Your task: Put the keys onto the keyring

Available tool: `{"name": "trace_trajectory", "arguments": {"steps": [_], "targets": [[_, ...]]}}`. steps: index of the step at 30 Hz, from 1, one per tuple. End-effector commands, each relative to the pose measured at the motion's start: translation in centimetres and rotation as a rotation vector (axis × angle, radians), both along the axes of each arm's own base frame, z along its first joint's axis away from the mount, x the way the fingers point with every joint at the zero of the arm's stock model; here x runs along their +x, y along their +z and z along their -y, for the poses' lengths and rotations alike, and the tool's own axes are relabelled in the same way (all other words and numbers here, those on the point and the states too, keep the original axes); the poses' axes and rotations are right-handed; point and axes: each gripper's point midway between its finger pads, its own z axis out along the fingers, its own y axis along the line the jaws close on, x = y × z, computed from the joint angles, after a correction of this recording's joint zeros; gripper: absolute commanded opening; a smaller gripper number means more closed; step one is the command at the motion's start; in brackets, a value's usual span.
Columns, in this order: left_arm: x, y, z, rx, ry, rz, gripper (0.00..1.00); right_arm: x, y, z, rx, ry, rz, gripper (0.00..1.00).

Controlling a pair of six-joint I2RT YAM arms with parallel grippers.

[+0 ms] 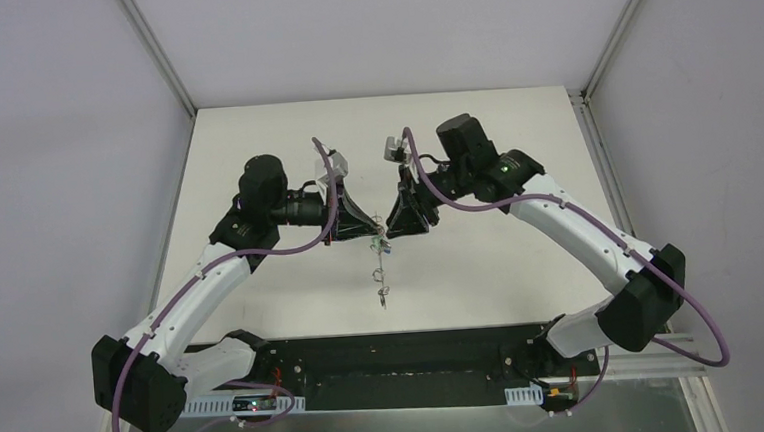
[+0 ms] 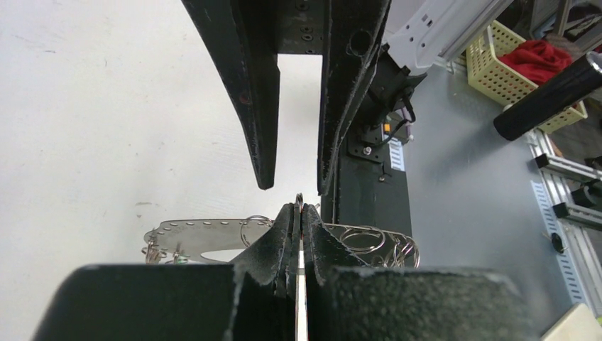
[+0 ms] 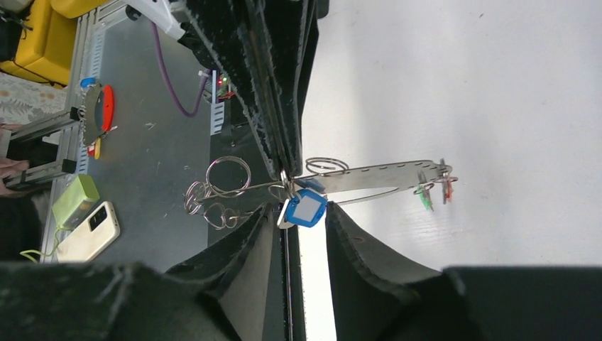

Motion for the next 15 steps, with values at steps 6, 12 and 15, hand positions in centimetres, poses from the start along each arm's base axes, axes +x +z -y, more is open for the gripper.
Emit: {"name": "trace_trajectory", "arguments": {"steps": [6,12,15], "targets": [[-0.7,4.7,0.4,-0.169,-0.034,0.033,0.0,-2.2,2.3,0.4,0.111,0.108,0.015,0.38],[-0.4,5.2,0.4,-0.199,-0.022,0.029,0.0,-2.3,1.8,0.3,0.109,0.114,0.004,0.33],[-0.3,5.4,0.4,-0.212,-0.015,0.024,0.0,-2.2,1.7,0.2,0.109,0.112,0.0,0.25]]}}
